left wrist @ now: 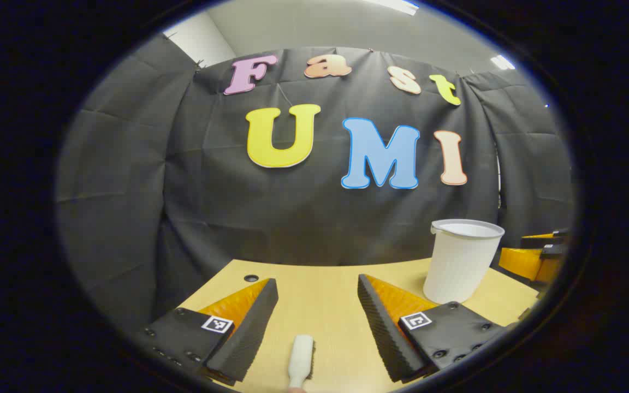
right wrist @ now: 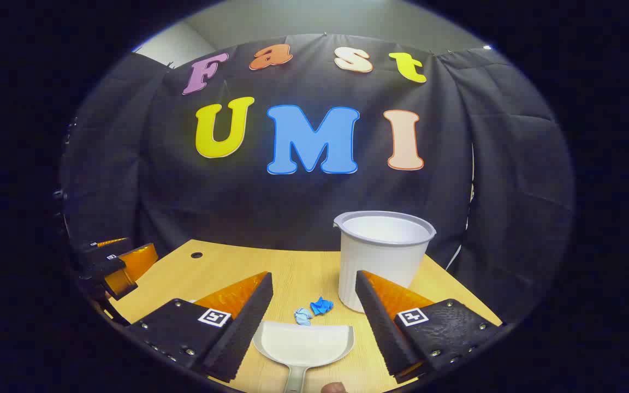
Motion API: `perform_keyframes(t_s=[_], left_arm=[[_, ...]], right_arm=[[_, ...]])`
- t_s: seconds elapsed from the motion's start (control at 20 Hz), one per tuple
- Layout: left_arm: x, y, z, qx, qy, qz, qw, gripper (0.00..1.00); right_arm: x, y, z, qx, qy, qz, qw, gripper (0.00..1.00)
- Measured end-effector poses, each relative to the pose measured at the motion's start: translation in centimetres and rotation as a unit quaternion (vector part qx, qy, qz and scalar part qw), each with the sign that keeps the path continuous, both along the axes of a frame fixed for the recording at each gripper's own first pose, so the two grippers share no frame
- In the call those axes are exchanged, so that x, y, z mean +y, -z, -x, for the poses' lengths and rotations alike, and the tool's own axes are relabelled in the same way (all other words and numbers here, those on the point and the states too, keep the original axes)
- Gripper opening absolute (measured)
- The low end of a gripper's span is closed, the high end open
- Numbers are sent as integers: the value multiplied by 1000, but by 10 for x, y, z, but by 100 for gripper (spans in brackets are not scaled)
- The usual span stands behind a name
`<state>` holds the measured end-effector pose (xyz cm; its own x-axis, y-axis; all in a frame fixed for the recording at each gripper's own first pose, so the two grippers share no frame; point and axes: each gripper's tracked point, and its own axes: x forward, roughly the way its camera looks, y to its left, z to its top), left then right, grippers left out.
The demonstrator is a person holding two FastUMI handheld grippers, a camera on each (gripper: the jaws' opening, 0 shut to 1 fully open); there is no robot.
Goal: Pick up the small broom and dustpan from the desktop, sweep the trash into the dustpan with the broom, and then empty the trash into the garbage bin.
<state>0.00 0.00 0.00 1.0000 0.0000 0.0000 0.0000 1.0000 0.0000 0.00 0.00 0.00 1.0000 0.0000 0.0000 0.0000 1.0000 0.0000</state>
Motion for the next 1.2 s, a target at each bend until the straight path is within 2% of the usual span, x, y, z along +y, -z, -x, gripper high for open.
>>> perform_keyframes(t_s=[0.45, 0.6, 0.75, 0.85, 0.9, 1.2], left_arm=[[1, 9, -5, 11, -3, -14, 1000, 99], [7, 26, -8, 37, -8, -15, 999, 98], [9, 50, -7, 86, -3, 4, 996, 98], [12, 71, -5, 130, 3, 19, 991, 93], [15, 84, -3, 153, 0, 22, 988, 97], [16, 145, 9, 263, 17, 36, 964, 97]], right_arm=[[6, 14, -3, 23, -11, 12, 1000, 95], [6, 24, -5, 42, -11, 14, 999, 95], [8, 41, -5, 75, -16, 16, 997, 95], [10, 55, -4, 100, -22, 12, 995, 95], [11, 64, -4, 114, -25, 11, 993, 95], [14, 106, 2, 185, -31, 5, 982, 95]])
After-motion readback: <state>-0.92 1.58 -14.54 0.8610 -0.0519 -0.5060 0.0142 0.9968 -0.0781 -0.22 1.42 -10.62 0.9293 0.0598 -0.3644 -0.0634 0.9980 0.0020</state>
